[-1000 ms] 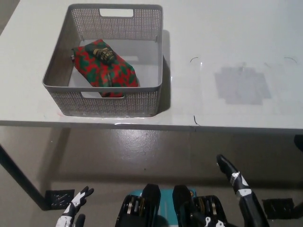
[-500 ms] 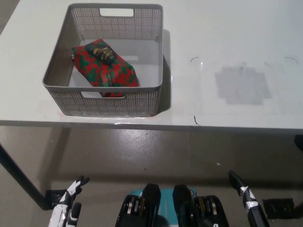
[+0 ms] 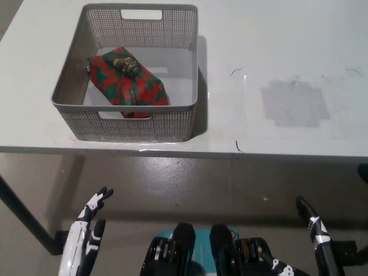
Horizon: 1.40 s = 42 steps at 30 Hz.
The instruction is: Use the right hand to pick up a bag of coffee beans on the right hand side and place it into a container on the left hand side
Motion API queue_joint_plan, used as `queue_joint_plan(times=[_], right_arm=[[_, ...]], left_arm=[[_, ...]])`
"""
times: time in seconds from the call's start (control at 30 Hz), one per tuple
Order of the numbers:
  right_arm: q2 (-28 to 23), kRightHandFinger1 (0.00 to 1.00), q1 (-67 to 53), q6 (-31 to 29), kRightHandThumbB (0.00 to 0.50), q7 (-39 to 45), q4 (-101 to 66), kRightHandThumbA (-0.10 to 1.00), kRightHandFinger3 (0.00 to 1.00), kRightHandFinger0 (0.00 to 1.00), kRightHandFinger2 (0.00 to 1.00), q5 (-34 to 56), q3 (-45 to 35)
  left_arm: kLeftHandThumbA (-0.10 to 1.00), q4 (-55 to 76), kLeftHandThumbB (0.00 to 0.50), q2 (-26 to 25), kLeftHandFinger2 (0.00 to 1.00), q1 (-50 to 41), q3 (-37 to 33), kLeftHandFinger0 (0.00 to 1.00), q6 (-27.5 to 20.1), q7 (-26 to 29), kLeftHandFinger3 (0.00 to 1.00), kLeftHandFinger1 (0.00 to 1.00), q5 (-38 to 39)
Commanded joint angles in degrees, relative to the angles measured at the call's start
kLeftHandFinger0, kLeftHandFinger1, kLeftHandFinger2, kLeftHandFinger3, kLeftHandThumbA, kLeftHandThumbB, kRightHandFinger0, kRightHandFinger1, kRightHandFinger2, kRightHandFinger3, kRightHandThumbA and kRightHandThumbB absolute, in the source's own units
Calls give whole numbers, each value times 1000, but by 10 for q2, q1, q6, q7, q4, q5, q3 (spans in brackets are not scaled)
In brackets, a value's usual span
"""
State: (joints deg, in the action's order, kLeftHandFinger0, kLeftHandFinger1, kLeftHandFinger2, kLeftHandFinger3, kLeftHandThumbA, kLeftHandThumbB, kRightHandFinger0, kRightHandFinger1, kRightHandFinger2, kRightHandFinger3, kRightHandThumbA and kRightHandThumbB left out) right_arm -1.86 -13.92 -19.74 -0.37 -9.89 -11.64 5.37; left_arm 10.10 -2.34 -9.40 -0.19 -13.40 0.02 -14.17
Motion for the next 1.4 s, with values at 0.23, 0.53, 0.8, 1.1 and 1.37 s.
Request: queue_joint_plan(times=[0.23,0.53,0.8,1.1,1.37], right_arm=[[-6,1000,8,-43,338,-2,-7,934,1000,1000,1000,22,-7],[-3,1000,20,-41,337,7,6,951,1000,1000,1000,22,8],[0,1000,43,-26,314,1,7,1000,1000,1000,1000,-6,12],[1,1000,61,-27,303,1,16,970,1000,1000,1000,4,13],[0,1000,64,-23,281,0,16,1000,1000,1000,1000,-8,12]], left_arm=[[1000,42,299,16,1000,1,-8,1000,45,26,1000,1000,-81],[1000,65,335,27,1000,-17,-15,1000,52,33,1000,1000,-124],[1000,58,348,27,1000,18,-14,1000,68,23,1000,1000,-101],[1000,52,322,19,1000,35,-6,1000,69,23,1000,1000,-88],[1000,46,325,29,1000,42,-1,1000,67,49,1000,1000,-114]])
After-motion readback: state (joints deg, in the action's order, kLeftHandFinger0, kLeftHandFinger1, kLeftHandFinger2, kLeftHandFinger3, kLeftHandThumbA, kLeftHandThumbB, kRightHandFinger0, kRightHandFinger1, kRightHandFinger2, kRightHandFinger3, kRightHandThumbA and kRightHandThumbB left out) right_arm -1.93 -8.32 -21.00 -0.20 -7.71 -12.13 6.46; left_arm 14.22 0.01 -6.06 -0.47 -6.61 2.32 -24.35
